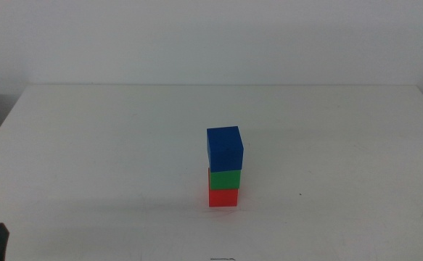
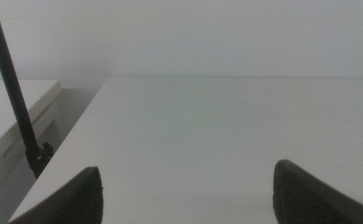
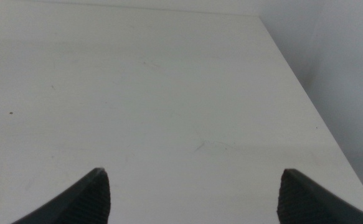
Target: Stack red cubes first, then green, then blue cubes in a specific spot.
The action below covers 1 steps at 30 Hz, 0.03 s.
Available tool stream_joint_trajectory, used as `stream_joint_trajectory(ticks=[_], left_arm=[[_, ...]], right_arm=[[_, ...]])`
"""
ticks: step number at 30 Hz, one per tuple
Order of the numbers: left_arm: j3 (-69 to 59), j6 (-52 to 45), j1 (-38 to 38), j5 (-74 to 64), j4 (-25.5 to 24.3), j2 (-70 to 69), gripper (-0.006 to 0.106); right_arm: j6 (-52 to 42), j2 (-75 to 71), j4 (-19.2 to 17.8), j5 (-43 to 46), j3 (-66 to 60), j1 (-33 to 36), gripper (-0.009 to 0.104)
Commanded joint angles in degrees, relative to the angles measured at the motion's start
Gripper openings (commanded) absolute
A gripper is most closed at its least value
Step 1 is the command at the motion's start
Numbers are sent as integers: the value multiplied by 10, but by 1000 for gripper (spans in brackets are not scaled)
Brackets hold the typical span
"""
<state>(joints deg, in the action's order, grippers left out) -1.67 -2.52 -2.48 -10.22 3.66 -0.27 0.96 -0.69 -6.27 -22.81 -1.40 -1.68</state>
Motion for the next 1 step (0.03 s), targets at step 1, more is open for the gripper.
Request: stream_joint_trajectory(ticks=[1], left_arm=[[2, 9, 0, 48, 5, 8, 94]], right_arm=[[-5, -12, -9, 43, 8, -4, 85]])
